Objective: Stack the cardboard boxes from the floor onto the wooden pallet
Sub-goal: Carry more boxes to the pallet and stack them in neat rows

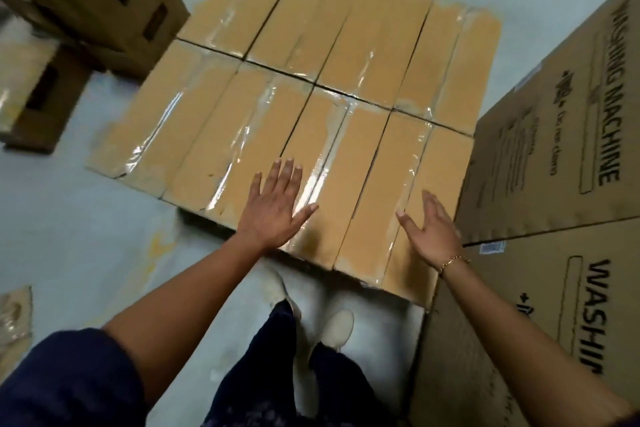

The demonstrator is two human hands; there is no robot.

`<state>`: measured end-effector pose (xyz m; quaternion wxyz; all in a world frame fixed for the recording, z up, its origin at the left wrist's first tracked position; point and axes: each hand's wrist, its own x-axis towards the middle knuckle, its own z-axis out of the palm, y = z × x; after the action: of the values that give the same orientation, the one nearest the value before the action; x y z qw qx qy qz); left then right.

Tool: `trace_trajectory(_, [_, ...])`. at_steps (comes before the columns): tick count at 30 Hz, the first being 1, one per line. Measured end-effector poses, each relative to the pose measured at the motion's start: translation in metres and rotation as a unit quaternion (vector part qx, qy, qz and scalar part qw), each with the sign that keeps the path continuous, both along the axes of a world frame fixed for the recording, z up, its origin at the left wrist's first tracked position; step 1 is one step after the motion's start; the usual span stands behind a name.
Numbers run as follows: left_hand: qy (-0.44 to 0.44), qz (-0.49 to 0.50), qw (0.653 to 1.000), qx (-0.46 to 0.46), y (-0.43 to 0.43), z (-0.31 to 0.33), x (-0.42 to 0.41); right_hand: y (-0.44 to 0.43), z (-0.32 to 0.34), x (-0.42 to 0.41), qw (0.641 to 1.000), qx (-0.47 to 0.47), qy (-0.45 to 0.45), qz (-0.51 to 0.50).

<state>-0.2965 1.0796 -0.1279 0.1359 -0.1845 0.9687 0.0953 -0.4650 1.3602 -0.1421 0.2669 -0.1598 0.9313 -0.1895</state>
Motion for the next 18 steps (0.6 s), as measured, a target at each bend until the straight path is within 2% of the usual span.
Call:
trace_trajectory(9, [0.062,0.182,0.981,-0.023,-0.089,0.101,0.135,-0.126,0.095,0.066,0.99,-0.04,0.033,0.132])
trace_trajectory(18, [0.13,0.26,0.956,-0.03,-0.217,0.139,0.238,-0.311,0.14,0.143,0.969,-0.105,0.075,0.209])
